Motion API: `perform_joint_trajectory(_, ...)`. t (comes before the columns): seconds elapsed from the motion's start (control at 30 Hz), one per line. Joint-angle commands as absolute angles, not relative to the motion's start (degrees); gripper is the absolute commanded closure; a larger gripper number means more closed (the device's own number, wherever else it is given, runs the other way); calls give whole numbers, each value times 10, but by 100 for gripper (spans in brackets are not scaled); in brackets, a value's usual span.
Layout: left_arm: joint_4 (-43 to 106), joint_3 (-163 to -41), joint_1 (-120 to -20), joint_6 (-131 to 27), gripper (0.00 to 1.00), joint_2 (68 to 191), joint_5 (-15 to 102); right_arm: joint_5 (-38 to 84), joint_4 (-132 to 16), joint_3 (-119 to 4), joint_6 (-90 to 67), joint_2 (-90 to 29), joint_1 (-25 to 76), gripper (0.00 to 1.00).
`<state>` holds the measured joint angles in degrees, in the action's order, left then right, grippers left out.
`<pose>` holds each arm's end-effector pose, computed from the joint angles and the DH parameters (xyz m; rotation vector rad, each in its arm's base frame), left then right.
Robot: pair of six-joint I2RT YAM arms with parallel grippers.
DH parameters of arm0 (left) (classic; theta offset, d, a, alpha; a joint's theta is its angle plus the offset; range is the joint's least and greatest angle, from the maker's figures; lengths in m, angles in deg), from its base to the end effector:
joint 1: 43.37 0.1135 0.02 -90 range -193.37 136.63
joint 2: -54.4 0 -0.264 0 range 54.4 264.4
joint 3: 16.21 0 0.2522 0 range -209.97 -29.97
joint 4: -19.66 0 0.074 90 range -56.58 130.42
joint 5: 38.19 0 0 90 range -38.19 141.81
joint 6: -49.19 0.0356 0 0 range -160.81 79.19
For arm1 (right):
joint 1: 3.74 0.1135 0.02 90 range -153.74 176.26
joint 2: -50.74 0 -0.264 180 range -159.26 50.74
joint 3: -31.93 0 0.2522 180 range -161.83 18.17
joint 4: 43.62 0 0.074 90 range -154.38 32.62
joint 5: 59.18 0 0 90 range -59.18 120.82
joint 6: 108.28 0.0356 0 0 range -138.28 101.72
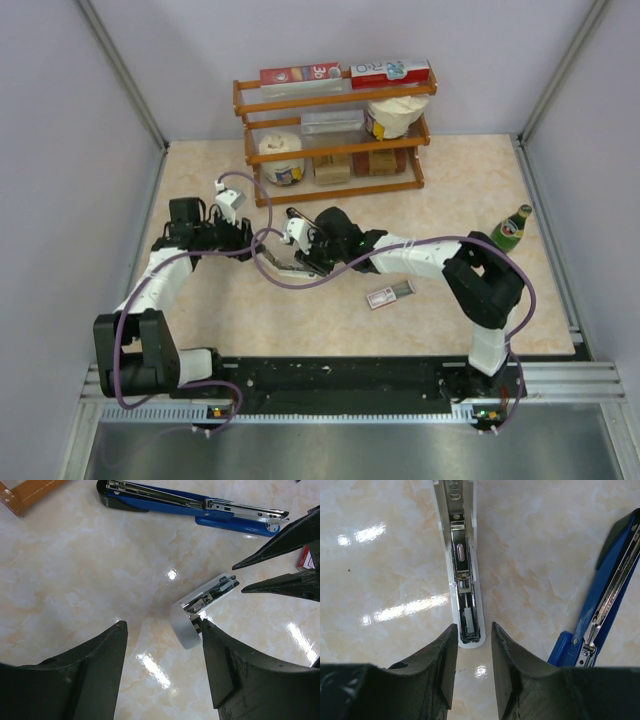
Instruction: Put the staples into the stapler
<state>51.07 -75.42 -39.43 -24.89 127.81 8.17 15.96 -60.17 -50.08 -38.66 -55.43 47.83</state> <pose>0.2600 -0.0067 0.2334 0.5789 2.1208 -0.7030 0.2451 0.3236 0.1931 -1.4726 1.7929 0.5766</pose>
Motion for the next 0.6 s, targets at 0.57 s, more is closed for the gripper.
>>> perform_joint_trajectory(0.57,527,-786,-419,-236,47,1273,58,143,-584,-505,-381,-575,476,81)
